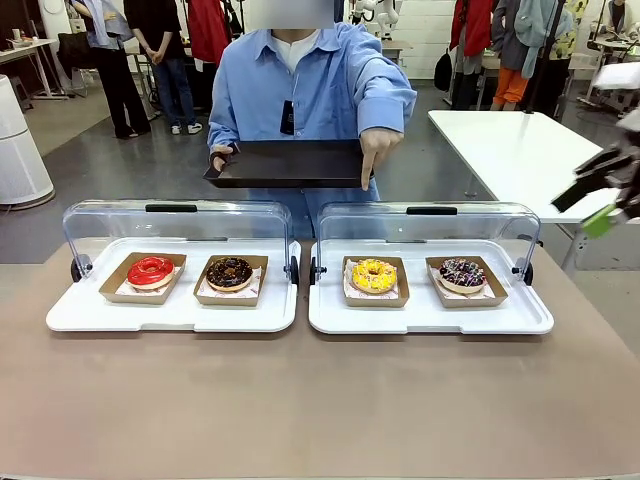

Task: Provide the desired donut to the person.
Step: Pick up and lift the Paper togo box containing the Donut pointed at by the person.

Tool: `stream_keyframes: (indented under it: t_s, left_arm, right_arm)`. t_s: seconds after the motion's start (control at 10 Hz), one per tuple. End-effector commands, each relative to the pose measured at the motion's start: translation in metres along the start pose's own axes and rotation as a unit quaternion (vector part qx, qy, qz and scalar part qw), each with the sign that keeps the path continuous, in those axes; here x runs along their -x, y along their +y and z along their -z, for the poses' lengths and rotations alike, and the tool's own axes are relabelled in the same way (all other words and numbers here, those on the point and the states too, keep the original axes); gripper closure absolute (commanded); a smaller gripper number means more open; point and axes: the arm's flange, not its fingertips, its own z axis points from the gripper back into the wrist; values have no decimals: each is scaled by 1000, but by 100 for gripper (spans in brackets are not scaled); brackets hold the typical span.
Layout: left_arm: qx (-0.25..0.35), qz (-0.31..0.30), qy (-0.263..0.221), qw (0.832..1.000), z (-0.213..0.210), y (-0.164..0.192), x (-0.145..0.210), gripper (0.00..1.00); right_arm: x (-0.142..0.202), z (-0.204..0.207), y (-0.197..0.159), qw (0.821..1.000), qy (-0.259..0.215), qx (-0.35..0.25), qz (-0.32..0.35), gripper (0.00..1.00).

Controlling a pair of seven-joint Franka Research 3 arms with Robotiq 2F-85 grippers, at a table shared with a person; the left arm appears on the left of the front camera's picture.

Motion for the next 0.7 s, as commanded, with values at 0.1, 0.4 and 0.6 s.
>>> stream_keyframes:
  t_s: [0.1,0.4,0.6]
  left_arm:
    - [2,2,-9,1000,-1,1,-1,0]
    - [2,2,-9,1000,-1,1,-1,0]
    - [2,2,-9,1000,-1,1,-1,0]
  right_arm:
    - [-54,49,-14,993,118,-3,-12,0]
    - [-90,102,-33,982,182,41,-19,0]
    - [-98,124,-45,977,203,62,-20,0]
